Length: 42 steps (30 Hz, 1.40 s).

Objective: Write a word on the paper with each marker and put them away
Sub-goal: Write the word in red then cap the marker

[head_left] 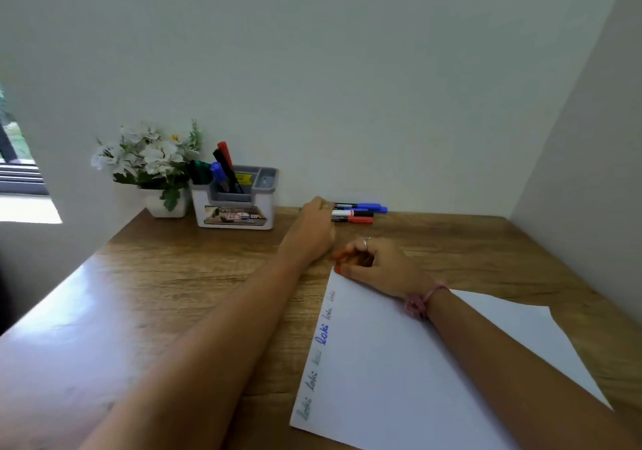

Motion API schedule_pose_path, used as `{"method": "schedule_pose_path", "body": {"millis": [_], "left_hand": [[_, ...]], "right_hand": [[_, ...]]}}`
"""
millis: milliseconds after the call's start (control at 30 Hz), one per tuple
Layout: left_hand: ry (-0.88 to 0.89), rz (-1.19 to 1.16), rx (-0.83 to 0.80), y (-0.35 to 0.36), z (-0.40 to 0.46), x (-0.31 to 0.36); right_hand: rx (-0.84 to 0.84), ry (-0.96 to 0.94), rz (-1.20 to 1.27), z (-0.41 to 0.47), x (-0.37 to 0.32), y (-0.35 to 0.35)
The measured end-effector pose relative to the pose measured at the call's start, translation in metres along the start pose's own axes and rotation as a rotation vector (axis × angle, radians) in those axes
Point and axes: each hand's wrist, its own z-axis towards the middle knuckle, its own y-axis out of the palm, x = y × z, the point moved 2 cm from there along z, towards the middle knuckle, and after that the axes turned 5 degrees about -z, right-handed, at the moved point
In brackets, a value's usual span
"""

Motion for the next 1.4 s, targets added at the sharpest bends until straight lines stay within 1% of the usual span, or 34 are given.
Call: {"method": "schedule_pose_path", "body": {"millis": [267,467,667,867,900,1000,1100,1200,1267,1333,1400], "left_hand": [[-0.022,0.147,0.058,0.011,-0.001,-0.015],[-0.029,0.197,0.096,0.007,-0.003,-0.013],[-0.073,0.168,0.017,0.002,-0.007,-0.008],[-0.067,0.012,-0.042,-0.008,-0.018,-0.006],[-0.061,-0.049,-0.017,-0.013,-0.021,-0.005],[-0.06,-0.312,0.147,-0.035,-0.037,0.003],[-0.047,-0.557,0.255,-0.064,-0.058,0.016],[-0.059,-0.665,0.271,-0.088,-0.071,0.025],[-0.049,-0.699,0.26,-0.103,-0.077,0.033],[-0.007,-0.696,0.205,-0.115,-0.082,0.044],[0.036,-0.683,0.101,-0.123,-0.085,0.058]], "right_hand": [[0.0,-0.012,0.026,0.004,0.006,0.002],[0.0,-0.017,0.006,0.005,0.007,0.002],[0.032,-0.068,-0.042,0.004,0.003,0.003],[0.063,-0.154,-0.197,0.0,-0.002,0.004],[0.073,-0.172,-0.244,-0.001,-0.004,0.005],[0.111,-0.206,-0.383,-0.005,-0.01,0.007],[0.126,-0.186,-0.46,-0.009,-0.016,0.008],[0.14,-0.108,-0.414,-0.011,-0.025,0.005],[0.222,-0.091,-0.313,-0.015,-0.038,0.0],[0.277,-0.083,-0.177,-0.019,-0.054,-0.006],[0.216,-0.102,-0.053,-0.024,-0.066,-0.008]]}}
